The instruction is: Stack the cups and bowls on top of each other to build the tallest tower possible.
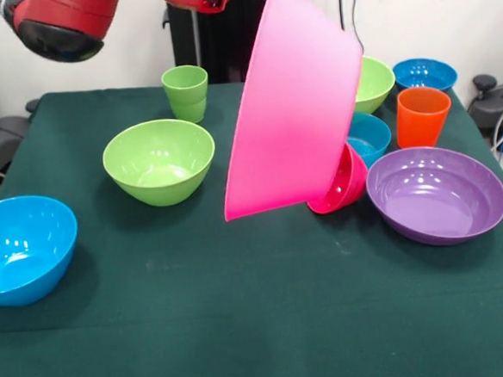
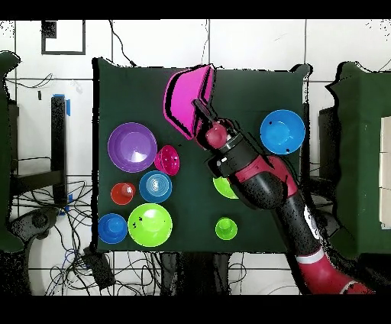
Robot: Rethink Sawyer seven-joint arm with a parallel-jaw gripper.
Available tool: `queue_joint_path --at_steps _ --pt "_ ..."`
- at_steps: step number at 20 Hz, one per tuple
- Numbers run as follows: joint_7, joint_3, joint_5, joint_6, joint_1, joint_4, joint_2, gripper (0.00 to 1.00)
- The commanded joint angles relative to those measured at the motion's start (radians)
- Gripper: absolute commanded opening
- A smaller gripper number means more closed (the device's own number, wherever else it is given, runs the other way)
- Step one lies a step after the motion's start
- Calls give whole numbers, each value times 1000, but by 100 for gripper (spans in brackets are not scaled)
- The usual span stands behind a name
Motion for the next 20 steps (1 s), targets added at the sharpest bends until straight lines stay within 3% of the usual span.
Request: queue_joint_path --at_steps 1,11,20 --pt "-403 -141 16 152 7 -140 125 0" --pt "-503 -162 39 196 -7 -180 202 0" --pt "-495 -186 49 190 -8 -189 199 0"
